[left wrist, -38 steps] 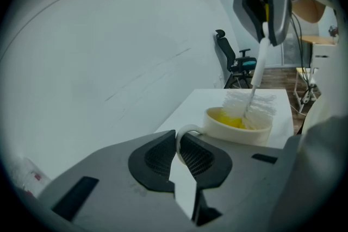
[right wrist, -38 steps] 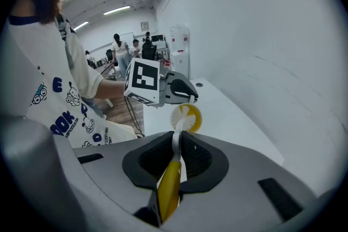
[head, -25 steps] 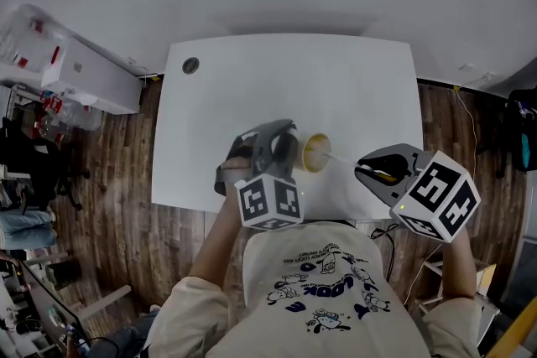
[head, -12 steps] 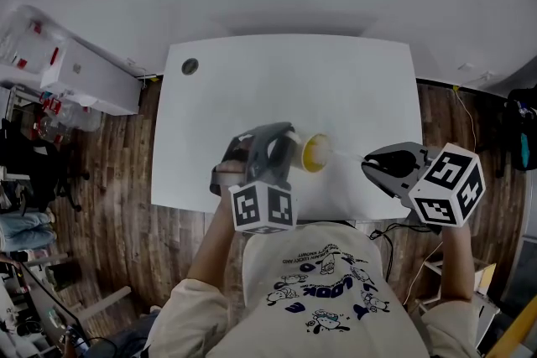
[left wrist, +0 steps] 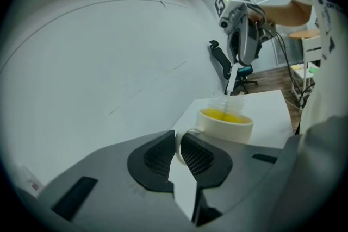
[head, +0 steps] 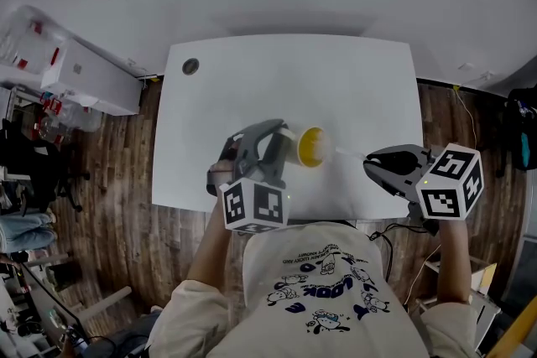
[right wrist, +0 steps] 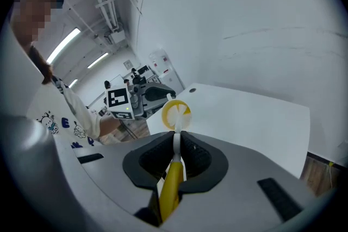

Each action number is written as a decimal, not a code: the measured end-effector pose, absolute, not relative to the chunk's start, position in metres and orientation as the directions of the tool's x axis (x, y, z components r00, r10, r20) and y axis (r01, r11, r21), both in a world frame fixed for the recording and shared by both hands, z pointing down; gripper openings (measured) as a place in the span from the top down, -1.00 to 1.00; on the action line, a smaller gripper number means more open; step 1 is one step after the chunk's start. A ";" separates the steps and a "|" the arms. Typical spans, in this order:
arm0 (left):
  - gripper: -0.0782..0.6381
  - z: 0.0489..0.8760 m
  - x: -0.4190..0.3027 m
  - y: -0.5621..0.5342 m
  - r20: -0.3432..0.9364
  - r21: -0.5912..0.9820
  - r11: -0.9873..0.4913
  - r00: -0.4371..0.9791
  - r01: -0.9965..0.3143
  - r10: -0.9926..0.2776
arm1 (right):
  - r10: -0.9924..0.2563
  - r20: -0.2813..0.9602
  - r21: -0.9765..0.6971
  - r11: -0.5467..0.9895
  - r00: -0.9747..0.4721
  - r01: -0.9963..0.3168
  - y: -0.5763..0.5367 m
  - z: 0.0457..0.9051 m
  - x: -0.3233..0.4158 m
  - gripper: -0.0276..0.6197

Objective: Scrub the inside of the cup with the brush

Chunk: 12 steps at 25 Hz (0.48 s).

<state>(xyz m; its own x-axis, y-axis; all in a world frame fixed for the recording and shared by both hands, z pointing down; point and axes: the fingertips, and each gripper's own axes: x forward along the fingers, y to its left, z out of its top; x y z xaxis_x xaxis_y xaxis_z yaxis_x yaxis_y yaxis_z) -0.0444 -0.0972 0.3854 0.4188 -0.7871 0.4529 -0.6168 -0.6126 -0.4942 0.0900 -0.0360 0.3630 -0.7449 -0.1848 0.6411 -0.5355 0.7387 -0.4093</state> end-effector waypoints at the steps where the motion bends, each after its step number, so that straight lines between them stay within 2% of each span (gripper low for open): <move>1: 0.68 0.385 -0.046 -0.098 0.451 -0.482 -0.611 0.420 -0.628 -0.788 | -0.186 0.638 -0.414 0.735 -0.747 -0.537 -0.035 0.364 0.090 0.77; 12: 0.68 0.388 -0.052 -0.105 0.471 -0.396 -0.585 0.391 -0.707 -0.791 | -0.185 0.637 -0.417 0.734 -0.749 -0.536 -0.025 0.367 0.086 0.77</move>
<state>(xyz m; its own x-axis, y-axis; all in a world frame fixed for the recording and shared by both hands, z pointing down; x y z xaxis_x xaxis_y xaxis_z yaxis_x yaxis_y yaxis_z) -0.0522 -0.1055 0.3881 0.3906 -0.7908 0.4712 -0.7072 -0.5855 -0.3964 0.0862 -0.0251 0.3668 -0.7486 -0.1854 0.6366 -0.5363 0.7339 -0.4169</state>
